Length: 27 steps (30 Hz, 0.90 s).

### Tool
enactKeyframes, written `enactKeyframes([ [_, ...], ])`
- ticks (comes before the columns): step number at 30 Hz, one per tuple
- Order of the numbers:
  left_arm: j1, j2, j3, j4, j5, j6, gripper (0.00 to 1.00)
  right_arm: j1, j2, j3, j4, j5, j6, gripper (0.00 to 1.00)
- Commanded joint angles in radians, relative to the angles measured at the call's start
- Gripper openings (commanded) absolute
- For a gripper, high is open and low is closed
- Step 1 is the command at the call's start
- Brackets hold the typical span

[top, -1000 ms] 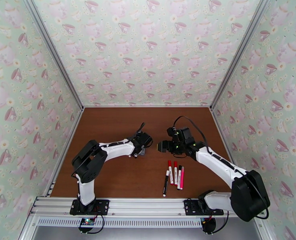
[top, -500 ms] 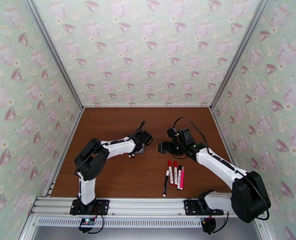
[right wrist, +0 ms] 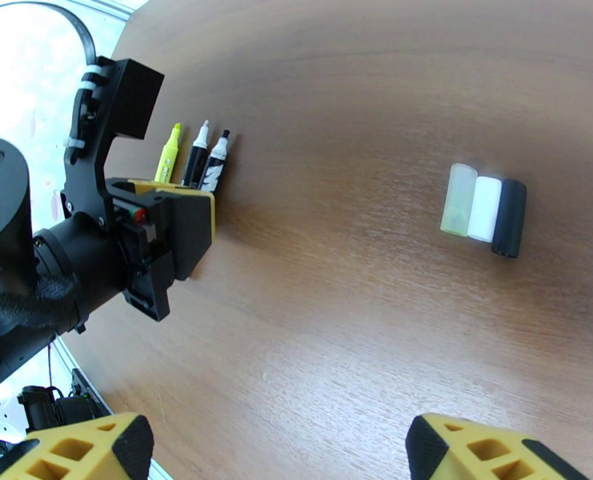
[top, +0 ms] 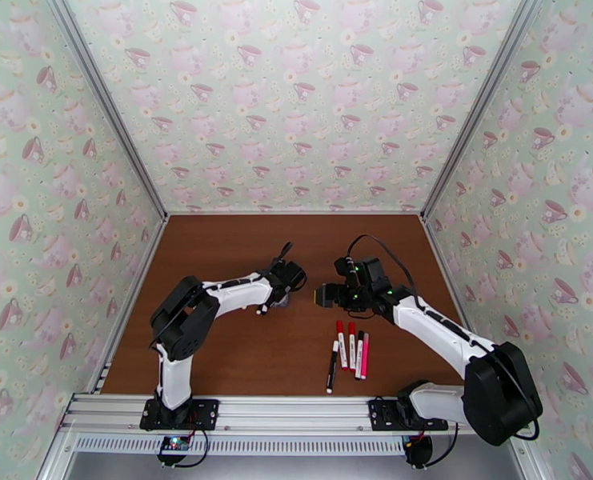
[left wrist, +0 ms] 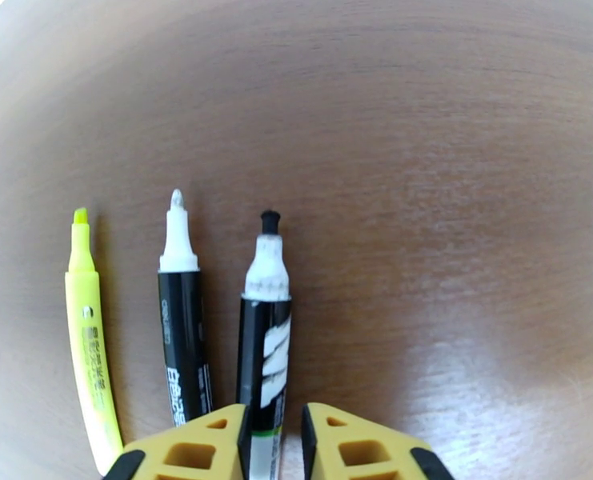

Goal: Open the pen caps

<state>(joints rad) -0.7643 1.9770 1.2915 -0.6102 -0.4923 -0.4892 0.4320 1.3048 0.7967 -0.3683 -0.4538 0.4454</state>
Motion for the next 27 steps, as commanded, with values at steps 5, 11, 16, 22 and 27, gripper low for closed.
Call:
enactKeyframes([
  [5,0.015,0.024,0.01,-0.039,-0.067,0.021,0.22,0.005,-0.014,-0.015,0.008,-0.004,0.011,0.89],
  [11,0.025,0.009,-0.01,-0.049,-0.089,0.023,0.2,0.005,-0.012,-0.015,0.009,-0.001,0.012,0.89],
  [16,0.037,-0.009,-0.025,-0.064,-0.106,0.022,0.2,0.005,-0.012,-0.018,0.012,0.001,0.013,0.89],
  [22,0.049,-0.044,-0.032,-0.065,-0.117,0.027,0.2,0.005,-0.014,-0.018,0.014,0.005,0.015,0.89],
  [27,0.051,-0.082,-0.022,-0.063,-0.104,0.043,0.2,0.005,-0.018,-0.019,0.013,0.006,0.015,0.89],
])
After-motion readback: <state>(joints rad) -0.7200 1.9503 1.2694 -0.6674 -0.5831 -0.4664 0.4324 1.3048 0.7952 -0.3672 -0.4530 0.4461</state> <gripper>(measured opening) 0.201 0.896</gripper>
